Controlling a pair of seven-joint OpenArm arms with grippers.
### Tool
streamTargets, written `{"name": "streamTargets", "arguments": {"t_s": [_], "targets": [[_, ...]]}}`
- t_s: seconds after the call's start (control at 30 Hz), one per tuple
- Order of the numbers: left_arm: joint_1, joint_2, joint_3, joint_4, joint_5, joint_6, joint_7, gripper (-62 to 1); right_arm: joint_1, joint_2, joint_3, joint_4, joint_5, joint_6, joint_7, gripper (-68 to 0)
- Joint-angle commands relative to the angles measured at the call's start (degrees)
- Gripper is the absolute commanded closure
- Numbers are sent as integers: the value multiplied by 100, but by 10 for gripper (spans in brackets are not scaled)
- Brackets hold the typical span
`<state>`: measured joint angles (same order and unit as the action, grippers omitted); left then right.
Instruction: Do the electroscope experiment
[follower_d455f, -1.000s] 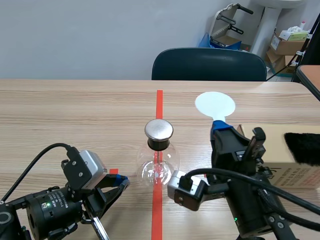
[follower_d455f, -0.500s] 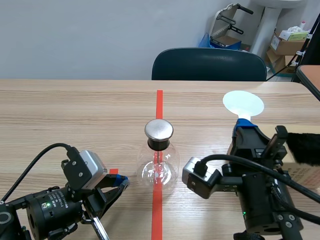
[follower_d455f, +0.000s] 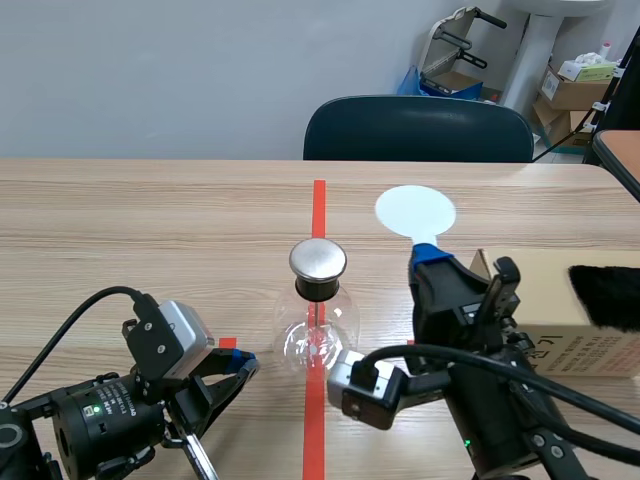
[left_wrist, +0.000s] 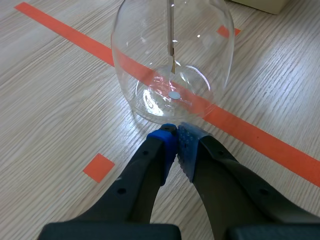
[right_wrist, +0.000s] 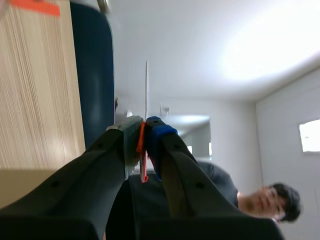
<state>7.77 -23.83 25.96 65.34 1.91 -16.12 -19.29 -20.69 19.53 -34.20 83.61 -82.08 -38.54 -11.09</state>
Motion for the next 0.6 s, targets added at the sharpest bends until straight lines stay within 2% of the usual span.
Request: {"name": "streamTargets", "arguments": {"t_s": [0.0,0.3,0.57], "targets": [[-17,15,-15,96,-57,11,-61,-42,52,15,39,44,-17,-48,197,-7],[-17,17,-15,96,-57,11,-109,-42,52,15,39,44,-17,-48,1471,-6],[-17,17,-15,96,-57,11,-107,-42,52,15,39,44,-17,-48,1947,-6]]}}
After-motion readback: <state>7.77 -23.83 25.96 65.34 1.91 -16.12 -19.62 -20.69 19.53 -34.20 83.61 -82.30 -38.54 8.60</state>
